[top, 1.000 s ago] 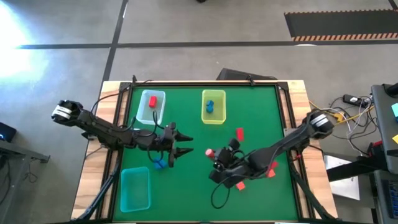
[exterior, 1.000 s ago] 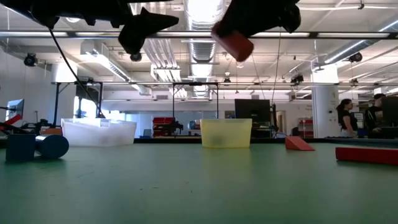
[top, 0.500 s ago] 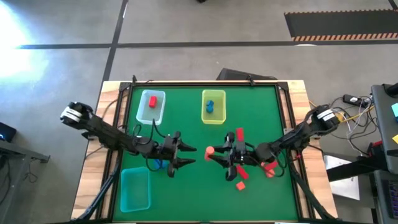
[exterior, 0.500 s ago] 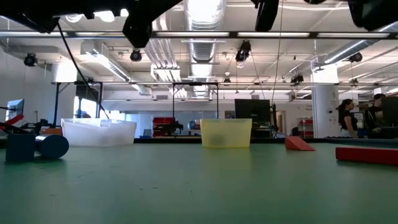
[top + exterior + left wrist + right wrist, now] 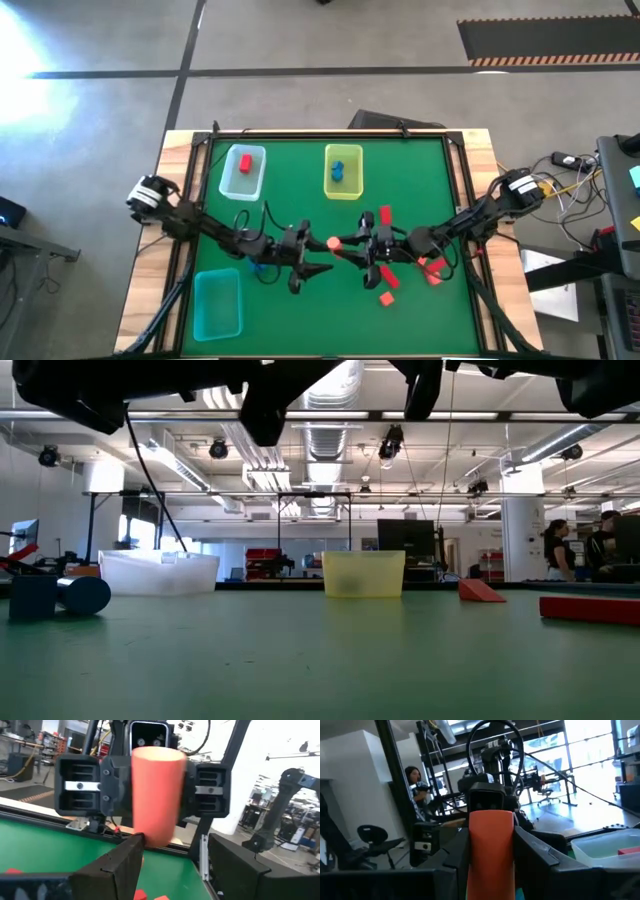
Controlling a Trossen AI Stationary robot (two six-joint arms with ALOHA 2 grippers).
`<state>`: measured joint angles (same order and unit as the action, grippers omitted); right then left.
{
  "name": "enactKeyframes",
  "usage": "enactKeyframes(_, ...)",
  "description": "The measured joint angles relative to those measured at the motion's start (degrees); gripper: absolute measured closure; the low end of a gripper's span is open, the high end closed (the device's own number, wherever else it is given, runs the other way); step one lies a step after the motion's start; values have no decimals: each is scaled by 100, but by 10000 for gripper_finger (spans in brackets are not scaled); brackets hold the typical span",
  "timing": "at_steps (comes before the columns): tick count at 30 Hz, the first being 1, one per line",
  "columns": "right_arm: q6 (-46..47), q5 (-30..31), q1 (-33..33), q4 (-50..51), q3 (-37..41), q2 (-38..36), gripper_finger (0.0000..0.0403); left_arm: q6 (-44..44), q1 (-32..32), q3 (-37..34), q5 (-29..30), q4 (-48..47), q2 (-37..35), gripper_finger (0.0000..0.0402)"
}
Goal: Sort & place blocks by color
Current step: Put the orange block into the blue bin
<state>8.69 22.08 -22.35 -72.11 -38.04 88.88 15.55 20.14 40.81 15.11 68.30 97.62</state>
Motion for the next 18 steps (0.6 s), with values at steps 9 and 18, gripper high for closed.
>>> enactKeyframes(9,150,-155,-7,152,-4,9,293,-121,-99,156,57,20,29,194)
enactKeyframes(18,-272,-108,54,55,-221,47,293,-252,-154,180,101,23,44,194)
